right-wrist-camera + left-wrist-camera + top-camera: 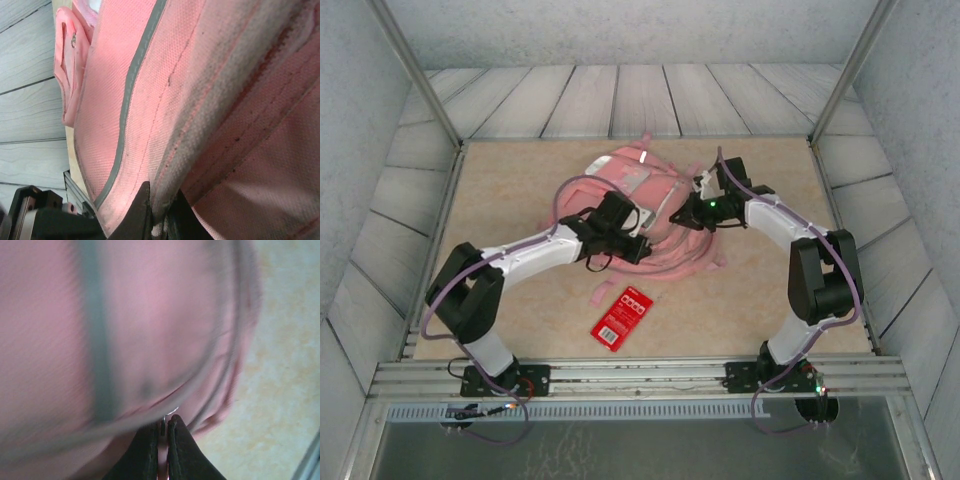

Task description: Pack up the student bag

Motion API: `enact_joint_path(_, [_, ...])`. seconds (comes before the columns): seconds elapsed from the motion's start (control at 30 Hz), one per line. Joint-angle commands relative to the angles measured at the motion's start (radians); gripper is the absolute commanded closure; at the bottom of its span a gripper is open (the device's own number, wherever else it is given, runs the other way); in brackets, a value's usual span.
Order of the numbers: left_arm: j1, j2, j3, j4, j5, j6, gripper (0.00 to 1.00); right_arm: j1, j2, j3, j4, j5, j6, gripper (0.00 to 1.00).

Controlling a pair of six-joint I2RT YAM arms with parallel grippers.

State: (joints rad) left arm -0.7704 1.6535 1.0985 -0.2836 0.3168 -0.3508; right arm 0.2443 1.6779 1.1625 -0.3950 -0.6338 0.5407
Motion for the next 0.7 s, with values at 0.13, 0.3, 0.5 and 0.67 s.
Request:
enact_joint_path(0.13, [0.105,-0.115,-0.100,-0.074,-0.208,-0.068,1.00,-0.035,-0.007,0.061,-0.052,0.037,-0.104,1.00])
enact_joint_path(0.3, [0.133,-0.079,-0.056,-0.096,-0.237,-0.002,1.00,-0.036,-0.008,0.081,-0.071,0.022,-0.136,1.00])
enact_joint_path(0.5, [0.132,-0.056,-0.020,-0.078,-0.155,0.028,0.94,-0.035,-0.008,0.079,-0.082,-0.002,-0.148,0.88])
enact_joint_path(0.67, [0.133,-0.132,-0.102,-0.063,-0.116,0.048,0.49,-0.018,-0.078,0.021,-0.102,-0.043,-0.232,0.55])
